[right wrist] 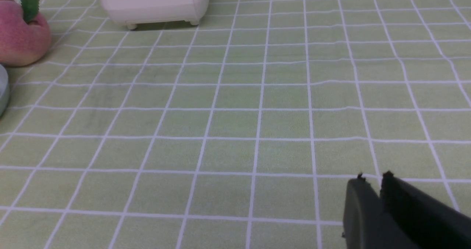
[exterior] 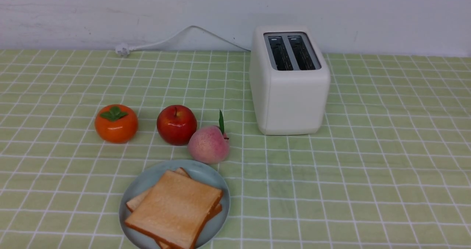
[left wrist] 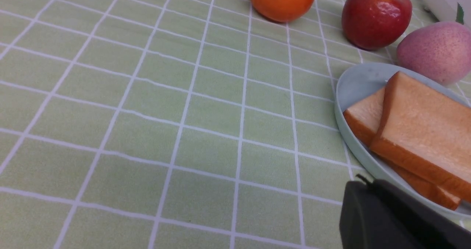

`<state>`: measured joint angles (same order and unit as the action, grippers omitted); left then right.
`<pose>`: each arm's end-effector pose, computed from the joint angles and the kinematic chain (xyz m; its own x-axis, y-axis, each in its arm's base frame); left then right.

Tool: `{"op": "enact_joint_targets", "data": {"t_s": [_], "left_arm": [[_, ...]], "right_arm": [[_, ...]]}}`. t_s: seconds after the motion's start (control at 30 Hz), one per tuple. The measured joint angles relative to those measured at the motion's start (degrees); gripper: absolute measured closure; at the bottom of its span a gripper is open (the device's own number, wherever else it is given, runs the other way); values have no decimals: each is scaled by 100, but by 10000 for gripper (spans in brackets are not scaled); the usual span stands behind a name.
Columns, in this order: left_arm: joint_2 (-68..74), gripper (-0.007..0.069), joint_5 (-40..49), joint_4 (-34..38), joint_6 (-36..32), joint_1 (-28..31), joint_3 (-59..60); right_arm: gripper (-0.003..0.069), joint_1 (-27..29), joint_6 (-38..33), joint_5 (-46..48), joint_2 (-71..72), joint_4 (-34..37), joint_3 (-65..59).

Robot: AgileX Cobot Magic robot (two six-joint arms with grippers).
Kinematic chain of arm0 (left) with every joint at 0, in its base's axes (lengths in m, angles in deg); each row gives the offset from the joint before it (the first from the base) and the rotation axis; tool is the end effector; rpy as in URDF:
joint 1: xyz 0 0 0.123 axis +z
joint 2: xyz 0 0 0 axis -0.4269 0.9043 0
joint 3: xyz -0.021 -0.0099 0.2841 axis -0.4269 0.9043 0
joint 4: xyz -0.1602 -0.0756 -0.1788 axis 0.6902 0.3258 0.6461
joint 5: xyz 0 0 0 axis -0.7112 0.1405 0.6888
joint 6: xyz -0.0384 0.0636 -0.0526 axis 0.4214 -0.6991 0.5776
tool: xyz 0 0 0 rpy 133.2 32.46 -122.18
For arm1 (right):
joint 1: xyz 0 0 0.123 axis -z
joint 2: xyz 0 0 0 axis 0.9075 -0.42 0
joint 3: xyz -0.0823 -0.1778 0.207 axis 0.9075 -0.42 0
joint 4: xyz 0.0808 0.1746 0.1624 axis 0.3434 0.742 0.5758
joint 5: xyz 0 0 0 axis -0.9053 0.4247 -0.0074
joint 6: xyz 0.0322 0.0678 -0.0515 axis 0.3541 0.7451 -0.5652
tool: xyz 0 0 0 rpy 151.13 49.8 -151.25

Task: Take toasted bread from bread machine on green coffee tablecloth place on plate.

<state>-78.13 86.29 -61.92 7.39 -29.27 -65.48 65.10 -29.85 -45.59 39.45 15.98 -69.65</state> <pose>0.0521 -0.0051 0.1690 -0.3238 -0.2941 -0.8992 -0.0175 0.9522 -0.3051 0.0511 0.0100 0.1735 -0.3236 0.1216 -0.9383 -0.0648 0.9865 0.1502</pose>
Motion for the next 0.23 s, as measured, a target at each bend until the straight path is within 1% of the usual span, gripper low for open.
{"op": "enact_joint_targets", "data": {"t_s": [0.23], "left_arm": [[0,628,0,0,0,0,0]], "right_arm": [[576,0,0,0,0,0,0]]}}
